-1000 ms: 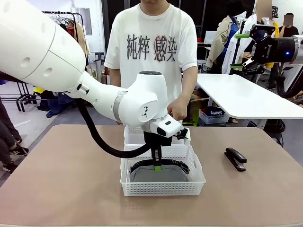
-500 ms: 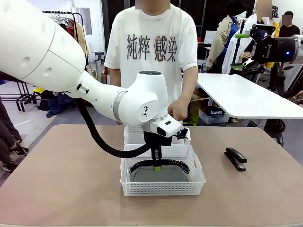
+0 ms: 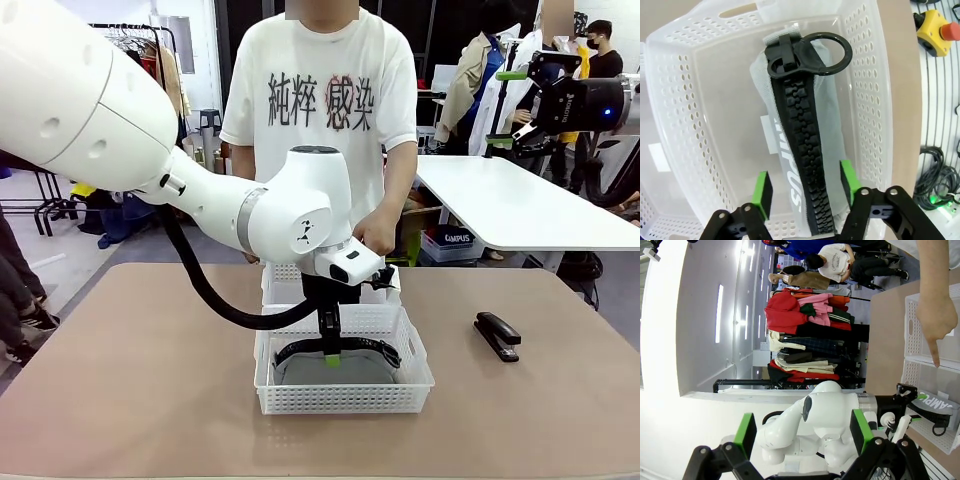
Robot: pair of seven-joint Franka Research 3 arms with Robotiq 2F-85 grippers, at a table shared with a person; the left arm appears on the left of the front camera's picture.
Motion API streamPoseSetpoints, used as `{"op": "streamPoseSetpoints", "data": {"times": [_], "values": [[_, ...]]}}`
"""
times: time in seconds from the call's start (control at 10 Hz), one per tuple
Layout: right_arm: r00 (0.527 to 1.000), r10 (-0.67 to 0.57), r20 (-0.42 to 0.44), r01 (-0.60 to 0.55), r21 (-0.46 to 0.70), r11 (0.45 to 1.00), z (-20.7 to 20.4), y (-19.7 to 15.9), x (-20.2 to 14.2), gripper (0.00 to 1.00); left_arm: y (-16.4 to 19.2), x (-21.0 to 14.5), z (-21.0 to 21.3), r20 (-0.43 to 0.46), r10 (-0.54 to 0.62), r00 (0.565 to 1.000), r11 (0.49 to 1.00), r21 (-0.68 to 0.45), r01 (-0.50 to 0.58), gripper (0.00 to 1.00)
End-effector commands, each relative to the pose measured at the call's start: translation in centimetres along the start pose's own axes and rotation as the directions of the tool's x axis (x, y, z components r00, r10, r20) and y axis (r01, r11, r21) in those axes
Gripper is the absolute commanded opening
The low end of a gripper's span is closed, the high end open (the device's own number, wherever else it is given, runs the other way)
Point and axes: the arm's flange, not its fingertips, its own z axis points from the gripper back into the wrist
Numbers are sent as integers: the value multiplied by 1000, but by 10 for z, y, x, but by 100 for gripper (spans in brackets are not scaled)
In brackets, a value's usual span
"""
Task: Distribute items into two baskets.
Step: Place the picked Pencil pouch into the Organizing basket as instructed by the person.
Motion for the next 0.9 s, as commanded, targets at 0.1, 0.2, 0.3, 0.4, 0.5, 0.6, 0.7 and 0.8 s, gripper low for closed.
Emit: {"op": "streamPoseSetpoints", "data": {"times": [0.1,0.2,0.3,0.4,0.5,0.6,0.7,0.8], "values": [[1000,0,0,0,0,1000,0,1,0,100,-1,-6,16,9,21,1000,1000,-4,-21,100],[1000,0,0,0,0,1000,0,1,0,100,-2,-4,19,13,32,999,999,-5,-32,100],[1000,0,0,0,0,1000,0,1,0,100,-1,-1,19,17,42,999,999,-2,-42,100],[1000,0,0,0,0,1000,0,1,0,100,0,-11,27,11,28,1000,1000,-8,-28,100],[1000,0,0,0,0,1000,0,1,0,100,-3,-5,30,13,44,999,999,-2,-44,100],[1000,0,0,0,0,1000,0,1,0,100,-5,-5,38,17,47,999,999,3,-47,100],[1000,0,0,0,0,1000,0,1,0,100,-6,-5,47,21,46,999,999,13,-47,100],[1000,0,0,0,0,1000,0,1,0,100,-6,-6,56,28,62,998,998,20,-62,100]]}}
